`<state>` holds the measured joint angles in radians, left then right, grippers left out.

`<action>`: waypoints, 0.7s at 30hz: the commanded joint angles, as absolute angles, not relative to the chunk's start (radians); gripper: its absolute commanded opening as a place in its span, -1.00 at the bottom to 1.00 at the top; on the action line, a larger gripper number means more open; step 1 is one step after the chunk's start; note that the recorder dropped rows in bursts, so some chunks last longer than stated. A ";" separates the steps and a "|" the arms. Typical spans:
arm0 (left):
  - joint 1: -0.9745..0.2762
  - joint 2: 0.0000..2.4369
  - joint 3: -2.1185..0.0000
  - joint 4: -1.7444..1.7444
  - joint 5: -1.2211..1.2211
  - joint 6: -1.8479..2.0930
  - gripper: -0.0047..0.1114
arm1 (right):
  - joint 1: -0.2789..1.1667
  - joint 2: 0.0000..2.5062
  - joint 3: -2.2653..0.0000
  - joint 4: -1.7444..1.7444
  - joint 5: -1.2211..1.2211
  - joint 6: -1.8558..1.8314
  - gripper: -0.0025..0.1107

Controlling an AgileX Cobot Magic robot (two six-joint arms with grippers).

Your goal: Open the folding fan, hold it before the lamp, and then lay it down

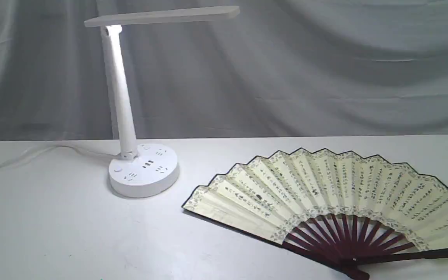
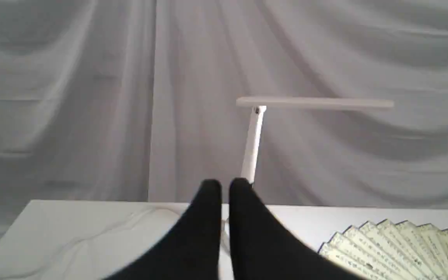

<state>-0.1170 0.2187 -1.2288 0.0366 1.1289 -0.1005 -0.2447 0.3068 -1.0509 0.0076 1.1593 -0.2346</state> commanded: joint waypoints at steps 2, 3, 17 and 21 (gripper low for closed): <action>-0.116 0.127 -1.233 0.040 1.129 -0.097 -0.87 | -0.239 0.208 -1.054 -0.008 1.188 -0.226 -0.96; -0.116 0.113 -1.233 0.040 1.129 -0.097 -0.87 | -0.239 0.185 -1.054 -0.013 1.194 -0.226 -0.96; -0.116 0.000 -1.233 0.025 1.131 -0.097 -0.87 | -0.239 0.000 -1.056 -0.115 1.221 -0.191 -0.96; -0.116 0.000 -1.233 0.025 1.131 -0.097 -0.87 | -0.230 0.000 -1.056 -0.113 1.221 -0.177 -0.96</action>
